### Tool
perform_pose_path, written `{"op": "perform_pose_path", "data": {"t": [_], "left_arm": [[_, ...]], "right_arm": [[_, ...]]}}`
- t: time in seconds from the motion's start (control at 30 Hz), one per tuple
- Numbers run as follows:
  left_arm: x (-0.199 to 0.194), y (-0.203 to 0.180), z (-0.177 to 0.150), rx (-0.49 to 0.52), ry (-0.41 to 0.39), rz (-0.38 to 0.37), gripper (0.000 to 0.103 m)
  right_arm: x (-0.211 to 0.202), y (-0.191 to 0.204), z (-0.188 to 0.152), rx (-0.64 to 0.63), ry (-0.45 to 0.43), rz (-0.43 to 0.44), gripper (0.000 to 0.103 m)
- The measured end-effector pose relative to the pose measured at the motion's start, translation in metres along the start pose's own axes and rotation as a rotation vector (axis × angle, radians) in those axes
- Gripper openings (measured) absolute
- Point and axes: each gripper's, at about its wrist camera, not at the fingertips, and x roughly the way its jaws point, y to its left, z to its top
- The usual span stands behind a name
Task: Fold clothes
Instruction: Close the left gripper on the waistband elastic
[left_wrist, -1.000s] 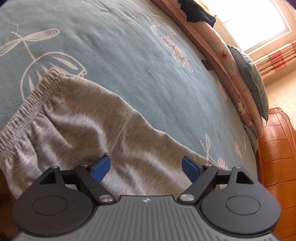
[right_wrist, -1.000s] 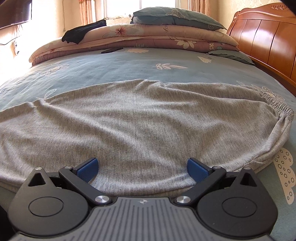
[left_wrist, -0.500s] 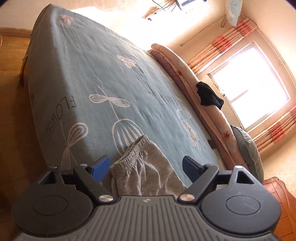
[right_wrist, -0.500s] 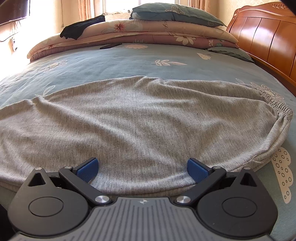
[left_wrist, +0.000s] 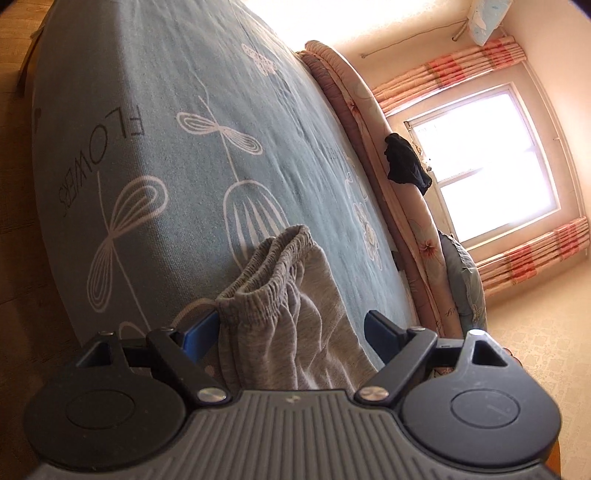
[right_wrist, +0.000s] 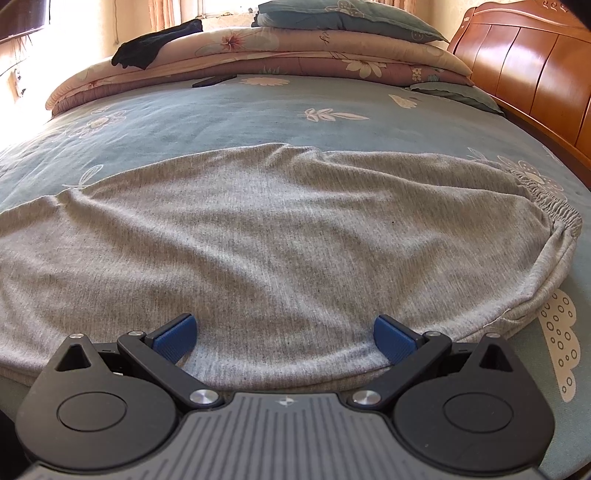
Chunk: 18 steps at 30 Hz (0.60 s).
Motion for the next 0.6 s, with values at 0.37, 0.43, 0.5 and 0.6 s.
{"op": "perform_pose_path", "data": {"t": [0.37,0.43,0.5,0.6], "left_arm": [[0.019,0.011,0.02,-0.023,0.03,-0.094,0.09],[0.025,0.014,0.024,-0.039,0.035,-0.117,0.091],[0.026,0.016,0.023,-0.05,0.045,-0.138,0.091],[0.023,0.021,0.013,-0.051,0.08,-0.186,0.091]], "right_arm": [[0.002,0.005,0.006,0.008,0.037,-0.03,0.103],[0.002,0.006,0.007,0.01,0.044,-0.035,0.103],[0.002,0.007,0.007,0.011,0.048,-0.037,0.103],[0.001,0.007,0.006,0.009,0.051,-0.038,0.103]]}}
